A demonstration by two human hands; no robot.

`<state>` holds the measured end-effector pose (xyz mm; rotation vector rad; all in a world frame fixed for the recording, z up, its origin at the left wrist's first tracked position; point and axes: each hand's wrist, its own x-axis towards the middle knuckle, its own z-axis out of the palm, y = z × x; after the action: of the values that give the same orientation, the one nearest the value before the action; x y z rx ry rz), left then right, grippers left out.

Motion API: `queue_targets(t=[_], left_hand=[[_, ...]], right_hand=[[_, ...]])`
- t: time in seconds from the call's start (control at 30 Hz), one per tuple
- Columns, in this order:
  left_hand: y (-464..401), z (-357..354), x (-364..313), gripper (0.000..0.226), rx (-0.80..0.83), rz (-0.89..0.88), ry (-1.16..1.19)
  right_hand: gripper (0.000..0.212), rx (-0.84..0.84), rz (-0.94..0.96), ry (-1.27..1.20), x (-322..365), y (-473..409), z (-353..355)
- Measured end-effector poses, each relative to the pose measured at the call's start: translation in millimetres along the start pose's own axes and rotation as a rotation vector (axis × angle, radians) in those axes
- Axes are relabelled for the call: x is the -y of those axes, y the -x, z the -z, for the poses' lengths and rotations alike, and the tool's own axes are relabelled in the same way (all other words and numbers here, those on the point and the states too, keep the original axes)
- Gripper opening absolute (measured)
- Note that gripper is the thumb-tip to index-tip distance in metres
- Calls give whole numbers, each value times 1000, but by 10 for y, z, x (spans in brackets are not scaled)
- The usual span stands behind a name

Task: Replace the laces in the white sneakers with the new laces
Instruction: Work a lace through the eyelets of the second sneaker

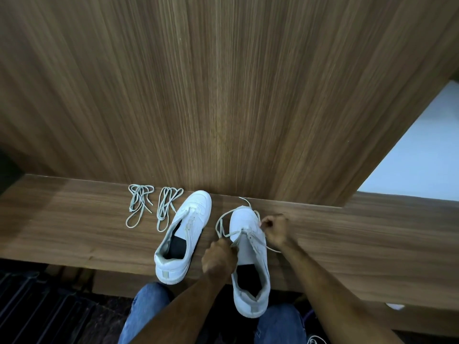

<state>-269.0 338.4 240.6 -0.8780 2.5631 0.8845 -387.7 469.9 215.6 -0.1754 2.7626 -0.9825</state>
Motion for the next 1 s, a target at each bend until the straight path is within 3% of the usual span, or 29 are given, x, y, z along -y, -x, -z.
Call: queue_targets(t=[0.1, 0.17, 0.23, 0.47, 0.53, 0.63, 0.77, 0.83, 0.9, 1.0], left_hand=[[-10, 0, 9, 42, -1, -1, 4], [-18, -7, 11, 42, -2, -3, 1], [-24, -15, 9, 41, -7, -7, -10], [-47, -36, 34, 42, -5, -9, -4], [-52, -36, 35, 40, -4, -8, -5], [-66, -37, 27, 38, -13, -2, 4], [-48, -44, 15, 38, -28, -4, 8], [-45, -48, 28, 37, -38, -15, 16], [-45, -49, 40, 37, -41, -20, 43], [-53, -52, 39, 38, -33, -12, 32]], right_hand=[[20, 69, 48, 246, -27, 123, -134], [26, 89, 95, 331, -21, 180, -178], [18, 76, 117, 399, -15, 161, -213], [17, 209, 25, 391, 102, 77, -244], [17, 210, -70, 192, 134, 49, -214], [18, 124, -144, -379, 269, 34, -4], [20, -43, -63, -1026, 642, 11, 587], [20, -60, -12, -1173, 756, -12, 751], [19, -53, 44, -1062, 772, 3, 694], [24, -79, 167, -529, 559, -8, 322]])
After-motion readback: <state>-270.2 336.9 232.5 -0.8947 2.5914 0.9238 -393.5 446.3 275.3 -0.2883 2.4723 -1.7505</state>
